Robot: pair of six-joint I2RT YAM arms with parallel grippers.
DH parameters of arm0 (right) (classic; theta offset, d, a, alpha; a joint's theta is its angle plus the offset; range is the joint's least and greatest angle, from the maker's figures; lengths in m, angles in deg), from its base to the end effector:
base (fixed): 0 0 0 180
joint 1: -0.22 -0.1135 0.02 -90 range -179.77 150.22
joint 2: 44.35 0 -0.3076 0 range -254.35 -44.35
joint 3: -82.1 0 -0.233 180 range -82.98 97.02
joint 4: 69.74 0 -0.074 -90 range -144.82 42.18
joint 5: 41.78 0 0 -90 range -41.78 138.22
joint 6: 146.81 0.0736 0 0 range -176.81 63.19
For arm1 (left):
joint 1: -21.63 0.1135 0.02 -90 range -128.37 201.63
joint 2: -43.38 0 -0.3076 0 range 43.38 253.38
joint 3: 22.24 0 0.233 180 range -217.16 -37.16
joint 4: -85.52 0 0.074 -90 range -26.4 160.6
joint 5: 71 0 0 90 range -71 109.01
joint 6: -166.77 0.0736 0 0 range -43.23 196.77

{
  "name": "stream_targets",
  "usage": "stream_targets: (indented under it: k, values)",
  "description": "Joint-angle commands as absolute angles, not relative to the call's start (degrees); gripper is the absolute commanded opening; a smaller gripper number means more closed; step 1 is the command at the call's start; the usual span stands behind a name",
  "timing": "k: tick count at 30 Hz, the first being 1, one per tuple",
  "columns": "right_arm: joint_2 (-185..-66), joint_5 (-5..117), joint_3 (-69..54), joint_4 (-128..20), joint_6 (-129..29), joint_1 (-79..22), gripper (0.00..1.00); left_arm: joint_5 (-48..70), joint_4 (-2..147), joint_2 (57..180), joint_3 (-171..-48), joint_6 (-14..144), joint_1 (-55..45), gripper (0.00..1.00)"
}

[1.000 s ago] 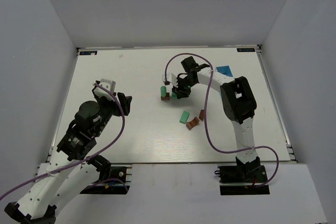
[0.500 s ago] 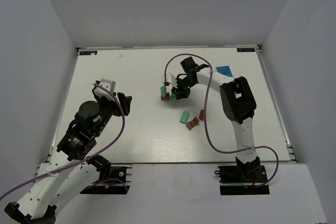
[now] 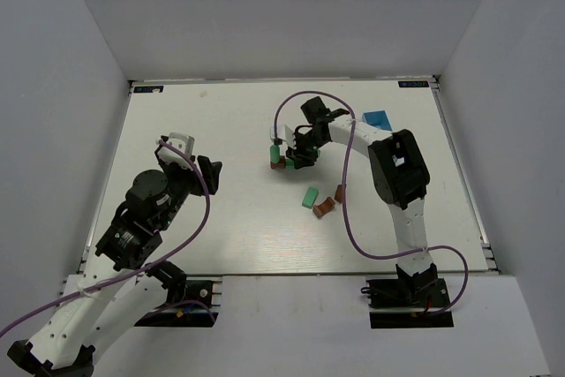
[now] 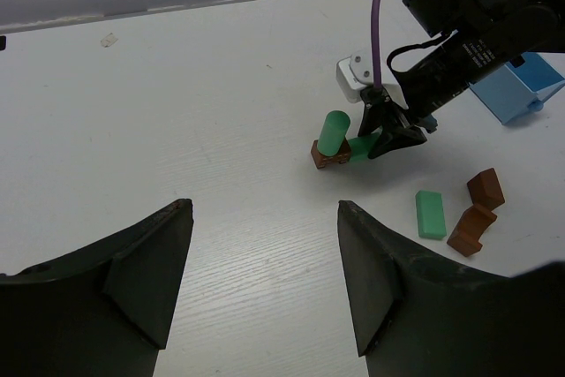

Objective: Build the wood block tower

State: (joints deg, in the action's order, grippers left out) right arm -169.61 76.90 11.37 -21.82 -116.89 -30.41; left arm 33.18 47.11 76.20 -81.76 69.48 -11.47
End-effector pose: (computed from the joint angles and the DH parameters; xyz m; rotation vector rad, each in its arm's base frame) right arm 0.3972 0.2762 0.1760 -1.9128 1.6778 0.4784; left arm 0.1037 -0.0461 0.3554 0.2205 1.7643 -0.2906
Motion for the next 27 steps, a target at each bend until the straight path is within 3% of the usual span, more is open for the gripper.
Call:
stream_targets:
  k: [1, 11, 14, 22, 27]
  values:
    - [-169.42, 77.75, 11.42, -22.21, -115.26, -30.54, 0.00, 33.59, 47.13, 76.17, -82.16, 69.83, -11.15, 0.77]
    - [-169.77, 77.13, 11.42, -22.65, -114.03, -30.62, 0.00, 33.59, 47.66, 76.17, -82.16, 69.83, -11.15, 0.77]
    - [-170.04, 76.96, 11.51, -22.47, -114.20, -30.45, 0.09, 33.59, 47.66, 76.17, -82.16, 69.83, -11.15, 0.77]
    - [-169.77, 76.60, 10.72, -22.38, -114.47, -30.62, 0.51, 33.59, 47.66, 76.17, -82.16, 69.83, -11.15, 0.77]
    - [-169.07, 76.78, 10.19, -23.17, -114.56, -30.54, 0.68, 34.12, 47.66, 76.17, -82.16, 69.83, -11.15, 0.77]
